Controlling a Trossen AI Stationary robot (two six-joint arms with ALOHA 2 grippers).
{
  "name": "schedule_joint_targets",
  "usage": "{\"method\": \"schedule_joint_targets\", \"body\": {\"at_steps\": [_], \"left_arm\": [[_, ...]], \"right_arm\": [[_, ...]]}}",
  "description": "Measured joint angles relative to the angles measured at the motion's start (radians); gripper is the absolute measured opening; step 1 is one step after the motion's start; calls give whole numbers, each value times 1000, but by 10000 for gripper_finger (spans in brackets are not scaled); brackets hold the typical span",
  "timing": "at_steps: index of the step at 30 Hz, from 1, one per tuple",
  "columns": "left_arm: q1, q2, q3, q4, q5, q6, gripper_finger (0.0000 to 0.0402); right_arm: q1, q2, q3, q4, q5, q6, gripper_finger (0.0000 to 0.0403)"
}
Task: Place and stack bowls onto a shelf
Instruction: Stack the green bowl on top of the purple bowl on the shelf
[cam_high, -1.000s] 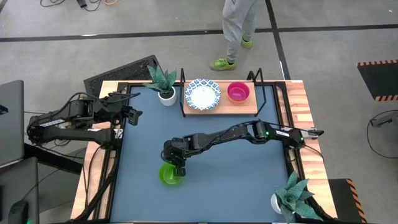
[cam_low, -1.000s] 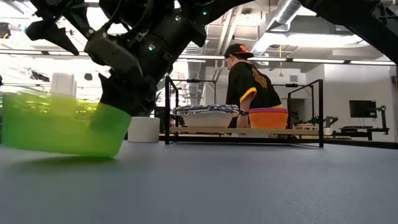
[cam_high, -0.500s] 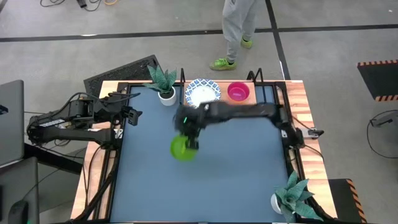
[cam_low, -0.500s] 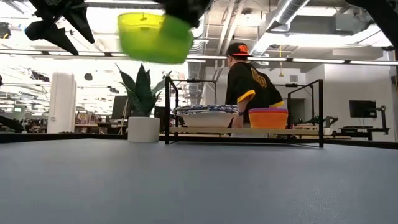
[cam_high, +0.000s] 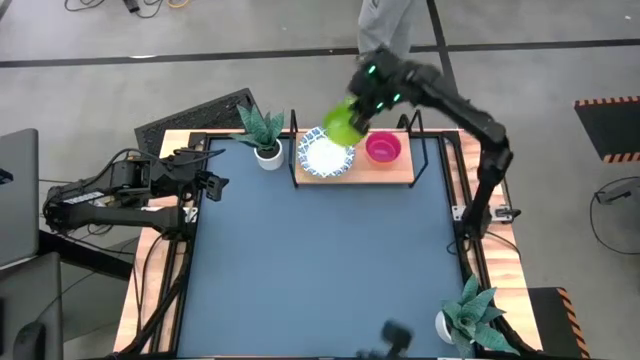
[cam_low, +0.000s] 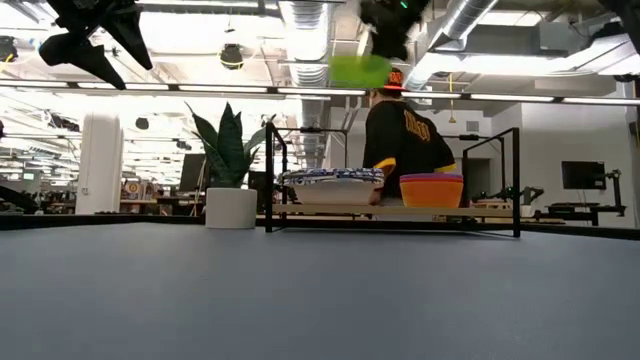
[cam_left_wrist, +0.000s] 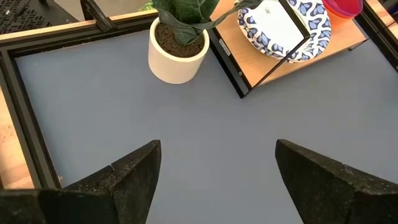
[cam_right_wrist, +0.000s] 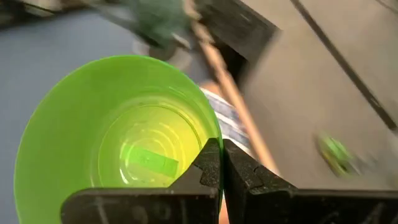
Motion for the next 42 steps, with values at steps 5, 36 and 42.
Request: {"method": "schedule_joint_targets", "body": {"at_steps": [5,36,42], "left_arm": [[0,0,0,0,0,-3,300],[0,0,0,0,-69,-31,300],[0,0,0,0,-69,-45,300]], "right_arm": [[-192,12,-2,-81,-40,-72,21],[-408,-155,-672,244,-262,-147,21],[-414,-121,-682,294,-259,-78,21]]}}
